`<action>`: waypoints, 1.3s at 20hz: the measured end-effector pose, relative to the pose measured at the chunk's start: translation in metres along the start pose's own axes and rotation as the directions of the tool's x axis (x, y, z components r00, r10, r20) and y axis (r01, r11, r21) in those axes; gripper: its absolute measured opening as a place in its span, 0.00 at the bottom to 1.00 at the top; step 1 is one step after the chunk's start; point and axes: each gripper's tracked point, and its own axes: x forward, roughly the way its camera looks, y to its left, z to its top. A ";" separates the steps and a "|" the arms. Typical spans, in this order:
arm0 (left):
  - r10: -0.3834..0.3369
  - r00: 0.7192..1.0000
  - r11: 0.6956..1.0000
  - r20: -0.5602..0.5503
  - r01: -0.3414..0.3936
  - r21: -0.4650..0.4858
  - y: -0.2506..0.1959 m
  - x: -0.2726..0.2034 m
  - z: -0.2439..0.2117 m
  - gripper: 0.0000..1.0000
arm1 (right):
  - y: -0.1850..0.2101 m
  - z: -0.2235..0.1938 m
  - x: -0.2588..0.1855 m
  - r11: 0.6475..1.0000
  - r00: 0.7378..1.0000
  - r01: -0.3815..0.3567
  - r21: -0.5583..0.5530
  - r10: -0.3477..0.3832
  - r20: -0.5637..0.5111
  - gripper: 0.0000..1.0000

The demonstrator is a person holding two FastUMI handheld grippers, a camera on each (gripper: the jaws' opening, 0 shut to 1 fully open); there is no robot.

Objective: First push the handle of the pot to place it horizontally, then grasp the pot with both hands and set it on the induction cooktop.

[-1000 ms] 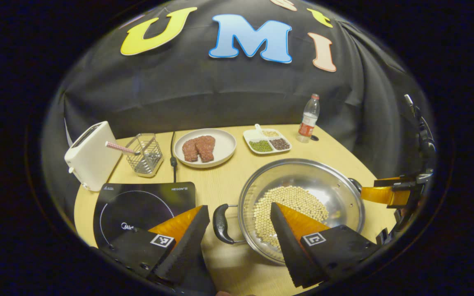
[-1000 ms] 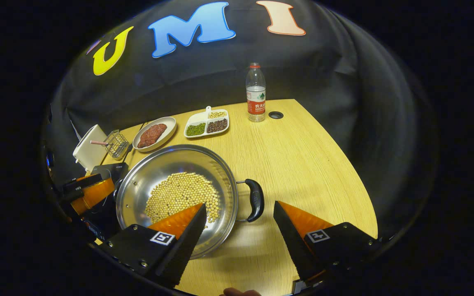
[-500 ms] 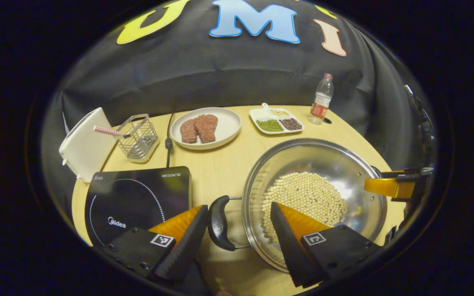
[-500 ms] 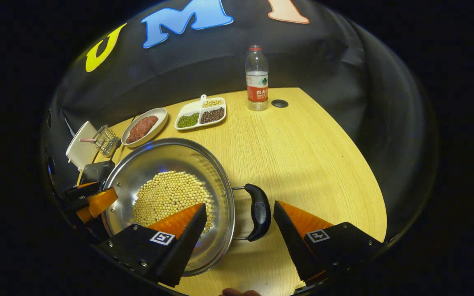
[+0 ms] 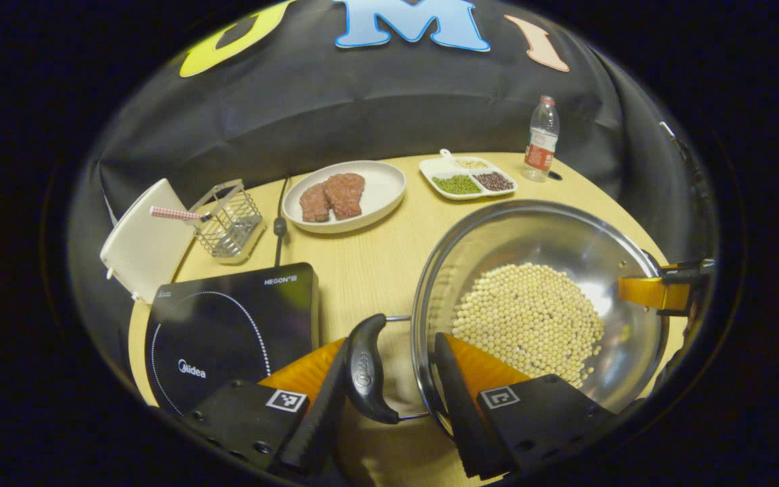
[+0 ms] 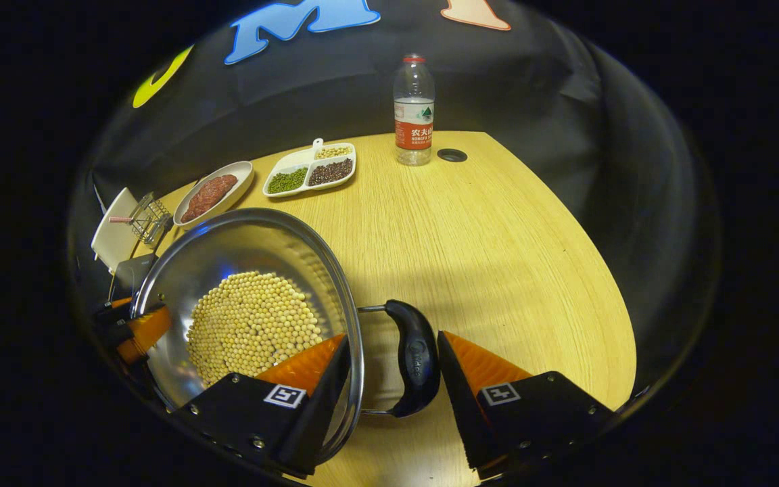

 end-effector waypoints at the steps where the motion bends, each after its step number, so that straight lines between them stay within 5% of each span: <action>1: -0.002 1.000 1.000 -0.003 0.002 0.003 0.000 0.001 0.000 0.79 | 0.001 -0.003 0.004 1.000 1.000 0.000 0.005 0.000 -0.008 0.79; 2: -0.002 1.000 1.000 -0.004 0.002 0.006 0.000 0.002 -0.001 0.75 | 0.001 -0.002 0.005 1.000 1.000 0.006 0.002 -0.006 -0.009 0.70; 13: -0.033 0.999 0.997 -0.009 0.032 -0.066 0.003 -0.003 0.004 0.66 | 0.009 0.000 -0.003 0.999 0.999 -0.024 0.022 0.024 -0.031 0.63; 14: -0.034 0.999 0.997 -0.001 0.034 -0.074 0.002 -0.005 0.006 0.67 | 0.010 0.000 -0.007 0.999 0.999 -0.028 0.025 0.028 -0.037 0.51; 15: -0.034 0.999 0.997 0.004 0.034 -0.070 0.003 -0.005 0.007 0.66 | 0.011 0.001 -0.009 0.999 0.999 -0.029 0.021 0.029 -0.034 0.56; 22: -0.046 0.998 0.996 0.039 0.049 -0.074 0.007 -0.031 0.024 0.70 | 0.011 0.012 -0.036 0.999 1.000 -0.023 0.025 0.024 -0.016 0.56; 26: -0.051 0.997 0.995 0.054 0.055 -0.080 0.016 -0.051 0.033 0.63 | 0.018 0.016 -0.060 0.999 1.000 -0.021 0.025 0.021 -0.019 0.56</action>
